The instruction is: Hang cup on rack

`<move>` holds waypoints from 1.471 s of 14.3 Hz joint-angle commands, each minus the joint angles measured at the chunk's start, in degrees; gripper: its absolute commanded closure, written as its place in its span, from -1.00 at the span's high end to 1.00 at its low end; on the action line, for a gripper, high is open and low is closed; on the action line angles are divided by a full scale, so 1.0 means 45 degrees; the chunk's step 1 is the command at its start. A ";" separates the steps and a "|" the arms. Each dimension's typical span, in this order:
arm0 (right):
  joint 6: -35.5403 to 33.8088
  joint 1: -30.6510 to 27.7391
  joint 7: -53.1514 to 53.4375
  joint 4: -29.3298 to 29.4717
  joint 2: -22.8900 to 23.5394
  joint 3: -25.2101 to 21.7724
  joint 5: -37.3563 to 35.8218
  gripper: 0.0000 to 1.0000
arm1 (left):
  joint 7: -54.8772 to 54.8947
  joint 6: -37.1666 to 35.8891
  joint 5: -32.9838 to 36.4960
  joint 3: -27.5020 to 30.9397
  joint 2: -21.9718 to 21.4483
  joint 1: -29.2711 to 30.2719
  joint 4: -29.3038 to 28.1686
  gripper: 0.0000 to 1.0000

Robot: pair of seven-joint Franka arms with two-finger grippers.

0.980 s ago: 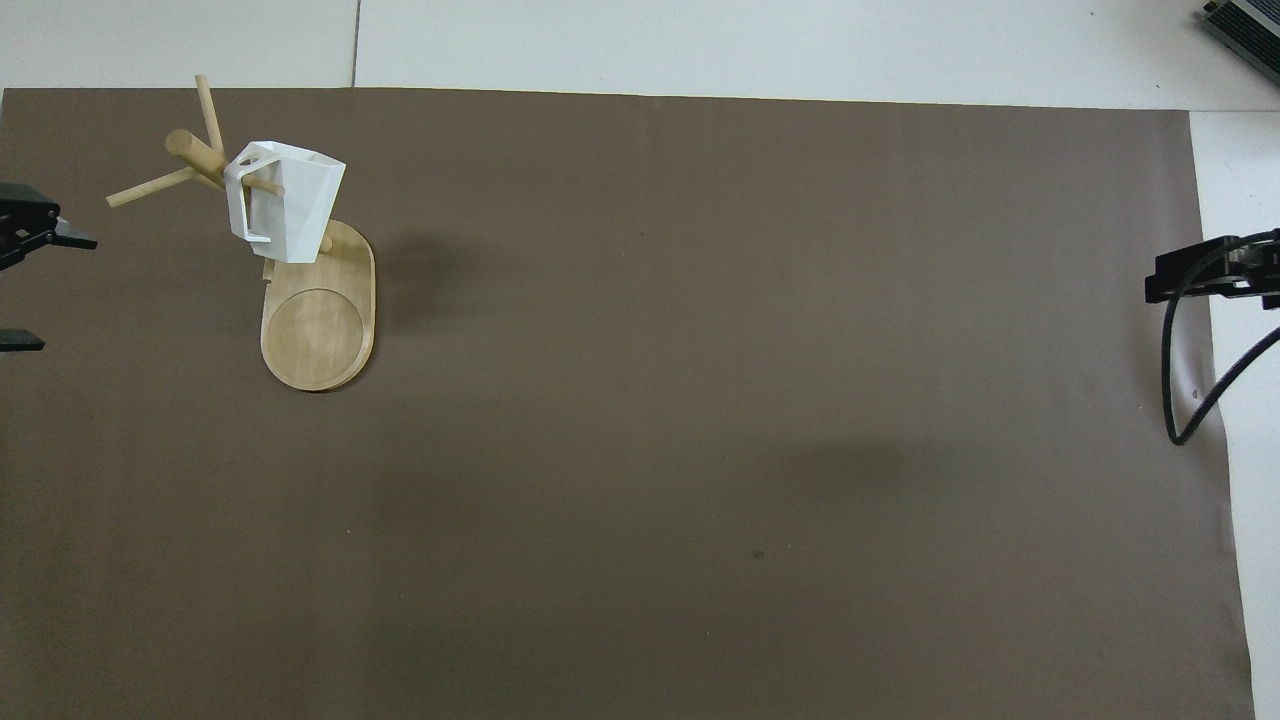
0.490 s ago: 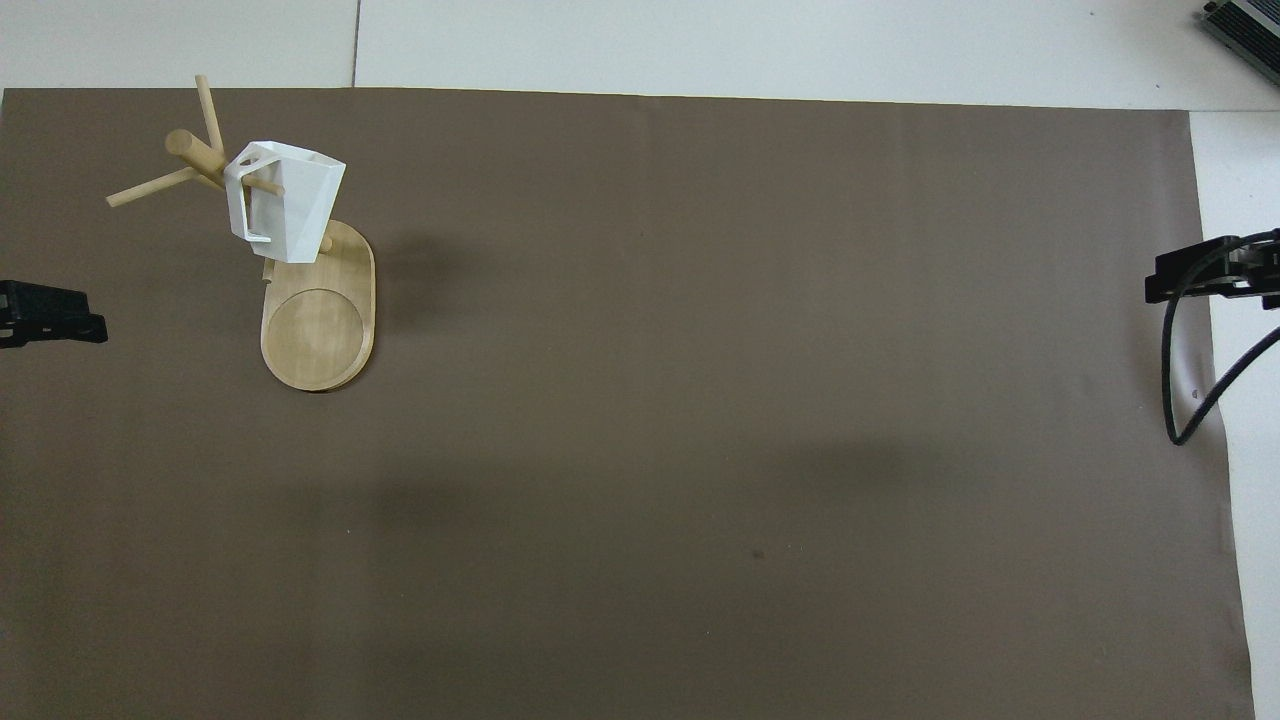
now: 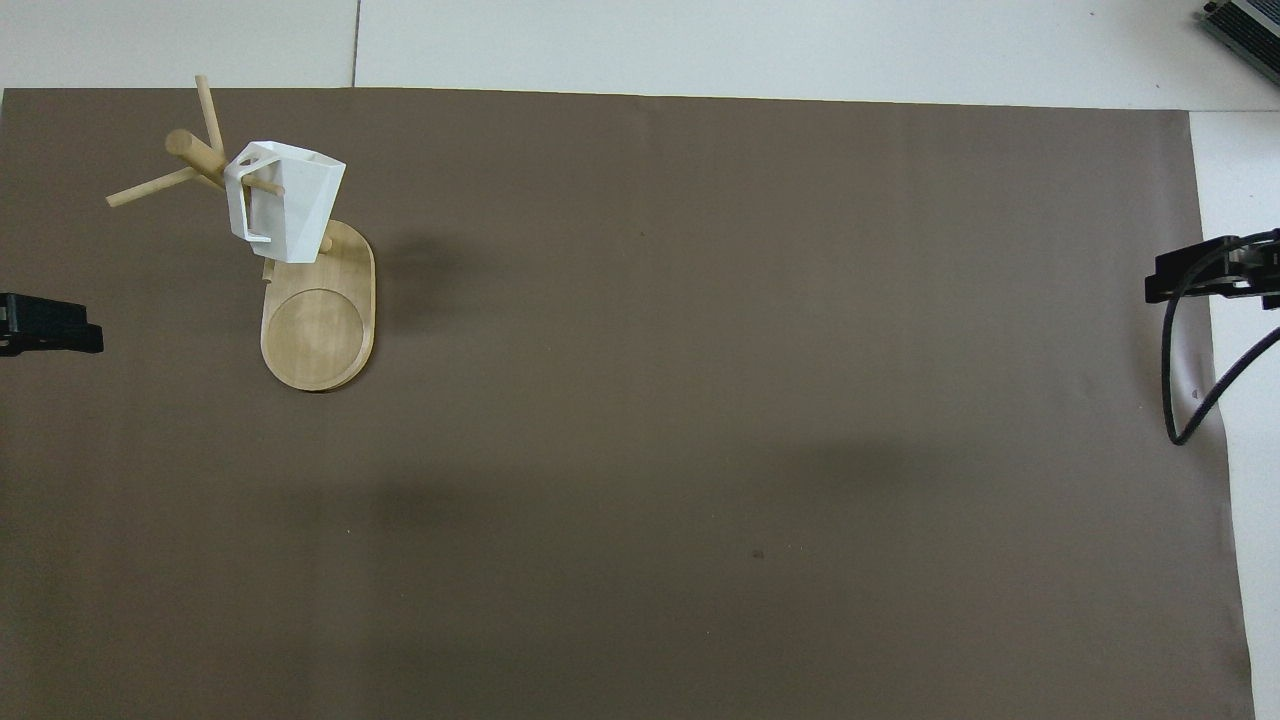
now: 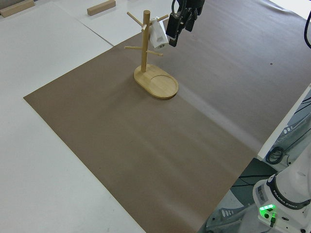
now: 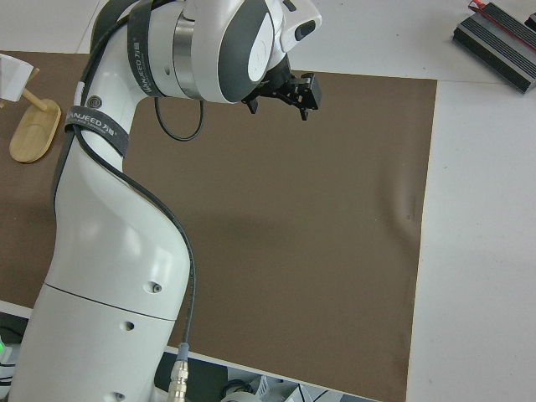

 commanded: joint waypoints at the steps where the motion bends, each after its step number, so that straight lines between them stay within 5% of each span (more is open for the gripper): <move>1: -0.0015 0.0111 0.0183 -0.0206 -0.0203 -0.0085 0.0119 1.00 | 0.0266 -0.0880 0.0366 0.0092 -0.0028 -0.0397 0.0599 1.00; 7: -0.0015 0.0111 0.0183 -0.0206 -0.0203 -0.0085 0.0119 1.00 | 0.0558 -0.2270 0.0777 0.1376 0.0735 -0.2485 0.2477 1.00; 15: -0.0015 0.0111 0.0183 -0.0206 -0.0203 -0.0085 0.0119 1.00 | 0.0637 -0.0318 0.0679 0.1439 0.0150 -0.2664 0.0839 1.00; 21: -0.0015 0.0111 0.0183 -0.0206 -0.0203 -0.0085 0.0119 1.00 | 0.0539 -0.1116 0.0640 0.1263 0.0344 -0.2703 0.1364 1.00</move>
